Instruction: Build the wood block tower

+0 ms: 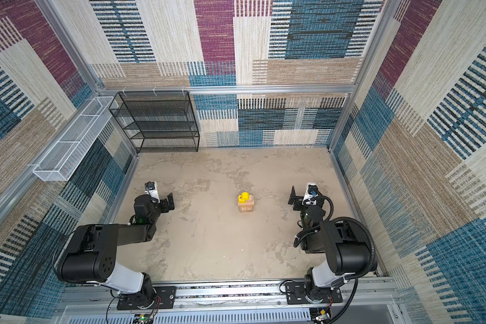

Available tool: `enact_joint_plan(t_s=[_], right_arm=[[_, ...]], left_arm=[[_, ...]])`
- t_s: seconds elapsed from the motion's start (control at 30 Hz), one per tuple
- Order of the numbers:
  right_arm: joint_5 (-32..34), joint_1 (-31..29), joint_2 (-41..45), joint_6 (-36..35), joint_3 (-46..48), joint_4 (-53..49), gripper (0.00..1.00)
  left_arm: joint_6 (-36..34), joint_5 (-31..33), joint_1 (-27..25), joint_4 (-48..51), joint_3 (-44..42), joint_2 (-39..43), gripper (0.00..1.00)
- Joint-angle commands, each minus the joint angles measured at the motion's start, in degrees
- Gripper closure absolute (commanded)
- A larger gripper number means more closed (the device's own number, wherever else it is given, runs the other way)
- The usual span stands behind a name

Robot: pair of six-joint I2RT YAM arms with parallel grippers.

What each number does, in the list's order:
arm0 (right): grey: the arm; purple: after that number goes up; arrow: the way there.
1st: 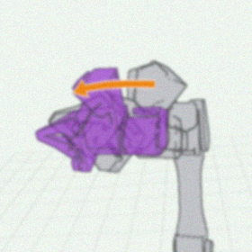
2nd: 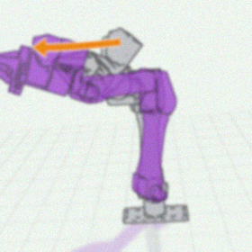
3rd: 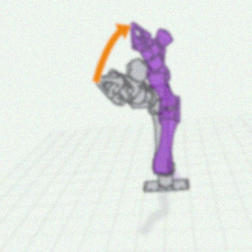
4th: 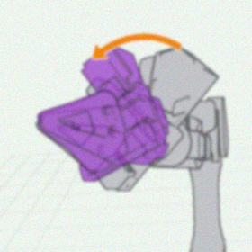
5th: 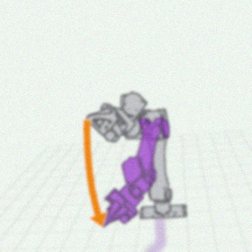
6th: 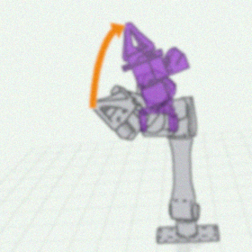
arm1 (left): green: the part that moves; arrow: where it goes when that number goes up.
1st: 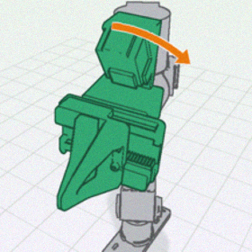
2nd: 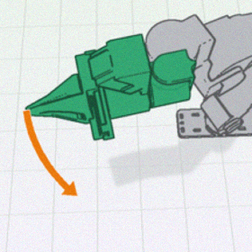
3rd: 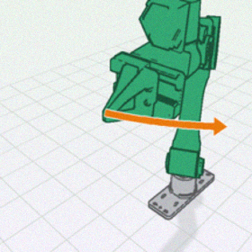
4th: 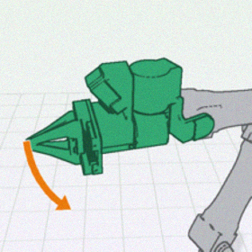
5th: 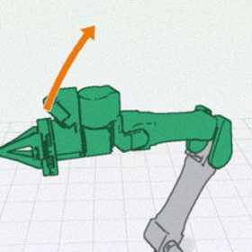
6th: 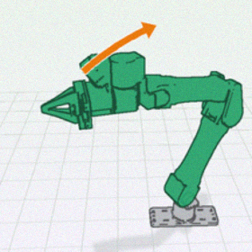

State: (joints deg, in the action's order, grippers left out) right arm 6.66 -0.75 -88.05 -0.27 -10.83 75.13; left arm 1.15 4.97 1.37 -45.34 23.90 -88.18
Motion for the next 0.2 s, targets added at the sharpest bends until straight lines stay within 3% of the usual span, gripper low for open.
enact_joint_plan(t_s=[0.0, 0.17], right_arm=[[1.42, -0.04, 0.00, 0.72, -0.01, 0.84, 0.00], [1.34, -0.04, 0.06, 0.72, -0.07, 0.64, 0.00]], left_arm=[[0.12, 0.84, -0.05, -1.70, 0.53, -0.28, 0.01], [0.13, 0.86, -0.06, -2.02, 0.21, 0.01, 0.00]])
